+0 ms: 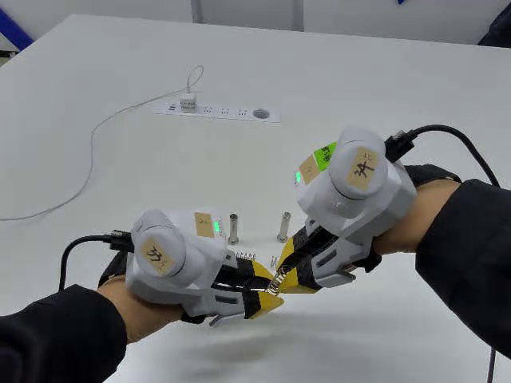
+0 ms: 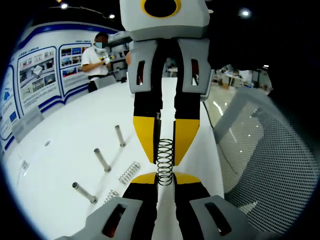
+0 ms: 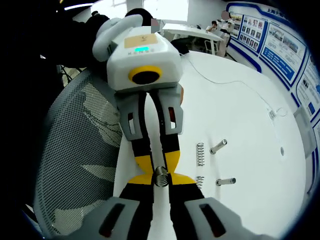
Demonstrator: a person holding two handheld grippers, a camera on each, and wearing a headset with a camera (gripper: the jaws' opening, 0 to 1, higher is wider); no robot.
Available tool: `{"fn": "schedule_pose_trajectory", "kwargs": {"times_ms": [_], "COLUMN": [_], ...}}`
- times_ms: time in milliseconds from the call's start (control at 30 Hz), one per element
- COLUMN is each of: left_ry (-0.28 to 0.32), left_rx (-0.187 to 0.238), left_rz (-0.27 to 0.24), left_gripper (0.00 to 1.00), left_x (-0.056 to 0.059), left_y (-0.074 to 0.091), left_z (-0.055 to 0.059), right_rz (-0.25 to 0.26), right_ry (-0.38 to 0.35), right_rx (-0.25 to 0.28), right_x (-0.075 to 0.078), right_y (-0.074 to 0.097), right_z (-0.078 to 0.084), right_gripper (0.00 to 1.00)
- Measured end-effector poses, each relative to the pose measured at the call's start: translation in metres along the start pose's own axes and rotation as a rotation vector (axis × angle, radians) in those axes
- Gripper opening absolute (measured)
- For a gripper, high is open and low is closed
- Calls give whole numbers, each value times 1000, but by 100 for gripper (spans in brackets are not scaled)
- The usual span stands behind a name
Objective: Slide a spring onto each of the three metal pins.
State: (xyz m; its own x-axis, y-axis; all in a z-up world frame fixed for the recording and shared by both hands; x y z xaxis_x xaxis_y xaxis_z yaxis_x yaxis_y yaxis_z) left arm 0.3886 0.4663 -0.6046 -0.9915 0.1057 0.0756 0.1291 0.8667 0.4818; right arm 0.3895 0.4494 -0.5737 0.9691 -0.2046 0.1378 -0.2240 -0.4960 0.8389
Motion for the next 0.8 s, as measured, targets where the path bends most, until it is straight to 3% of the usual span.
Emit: {"fn": "schedule_pose_trajectory", "kwargs": {"times_ms": [67, 267, 800], "left_ry": [19, 33, 82], "left_rx": [21, 23, 48], "left_rz": [4, -11, -132], "left_gripper": [16, 23, 32], "left_x": [0, -2, -9], "left_y": [1, 9, 59], "left_z": [-2, -2, 14], "right_rz": [5, 22, 125], "right_ry": [-3, -12, -64], "right_rx": [-1, -10, -86], "right_x": [2, 9, 48], "right_y": [1, 8, 48], "right_z": [0, 5, 38], "right_gripper": [12, 12, 12]}}
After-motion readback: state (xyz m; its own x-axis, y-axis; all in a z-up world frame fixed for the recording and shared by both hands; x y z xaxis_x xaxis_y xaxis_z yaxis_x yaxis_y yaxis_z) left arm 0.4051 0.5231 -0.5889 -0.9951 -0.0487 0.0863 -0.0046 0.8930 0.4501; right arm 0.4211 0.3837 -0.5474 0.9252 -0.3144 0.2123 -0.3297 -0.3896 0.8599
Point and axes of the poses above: the centre of the closed fingertips' face, and the gripper's own axes: y roughly backward along the fingers, x roughly to its right, z roughly out of its underside, the point moved 3 cm from there along y, roughly backward along the fingers, and after that the axes turned 9 degrees about z, right-handed, at the moved point
